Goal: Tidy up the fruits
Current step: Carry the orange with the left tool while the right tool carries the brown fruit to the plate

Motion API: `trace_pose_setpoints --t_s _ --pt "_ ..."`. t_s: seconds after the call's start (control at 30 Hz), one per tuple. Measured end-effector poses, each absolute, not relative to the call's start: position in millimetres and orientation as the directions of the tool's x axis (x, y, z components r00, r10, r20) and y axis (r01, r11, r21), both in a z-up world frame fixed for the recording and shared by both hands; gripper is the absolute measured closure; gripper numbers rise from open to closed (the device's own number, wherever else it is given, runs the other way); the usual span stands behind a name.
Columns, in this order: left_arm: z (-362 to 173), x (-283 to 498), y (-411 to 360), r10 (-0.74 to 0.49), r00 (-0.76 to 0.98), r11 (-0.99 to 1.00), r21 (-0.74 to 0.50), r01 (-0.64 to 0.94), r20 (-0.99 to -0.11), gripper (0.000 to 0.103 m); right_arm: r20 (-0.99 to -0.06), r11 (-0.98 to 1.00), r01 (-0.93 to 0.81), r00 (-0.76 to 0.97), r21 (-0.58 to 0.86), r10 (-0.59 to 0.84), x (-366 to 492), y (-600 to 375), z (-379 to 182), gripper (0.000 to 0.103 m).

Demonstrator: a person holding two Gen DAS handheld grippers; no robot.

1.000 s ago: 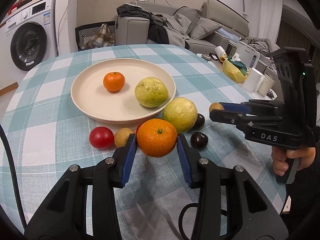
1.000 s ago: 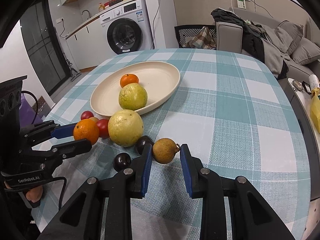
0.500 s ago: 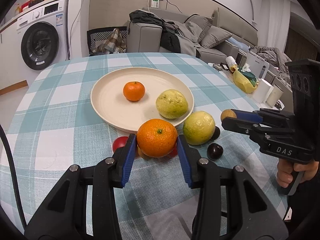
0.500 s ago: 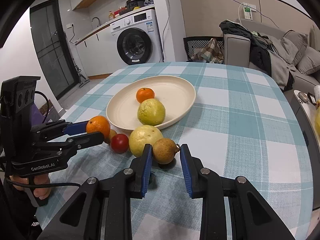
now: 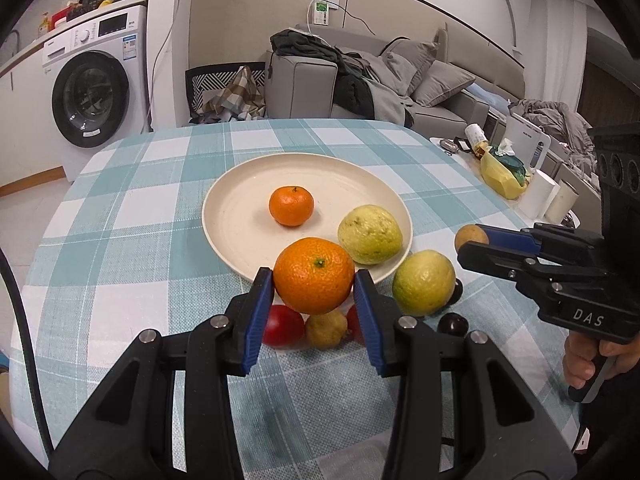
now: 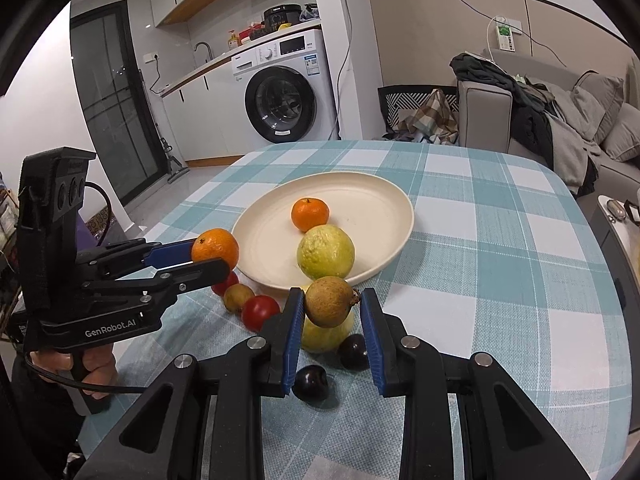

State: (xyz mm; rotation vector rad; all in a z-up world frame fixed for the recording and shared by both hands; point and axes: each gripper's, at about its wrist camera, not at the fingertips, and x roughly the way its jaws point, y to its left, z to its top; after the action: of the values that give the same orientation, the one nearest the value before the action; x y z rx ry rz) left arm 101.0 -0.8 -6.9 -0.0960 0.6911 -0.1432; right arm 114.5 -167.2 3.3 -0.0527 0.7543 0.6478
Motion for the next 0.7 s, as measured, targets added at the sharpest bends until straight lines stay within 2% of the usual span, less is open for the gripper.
trace_pose_setpoints --t_s 0.7 --pt "-1 144 15 -0.131 0.776 0.989 -0.133 0.061 -0.617 0.065 -0.635 0.796 -0.580 0.553 0.172 0.540 149 -154 9 0.074"
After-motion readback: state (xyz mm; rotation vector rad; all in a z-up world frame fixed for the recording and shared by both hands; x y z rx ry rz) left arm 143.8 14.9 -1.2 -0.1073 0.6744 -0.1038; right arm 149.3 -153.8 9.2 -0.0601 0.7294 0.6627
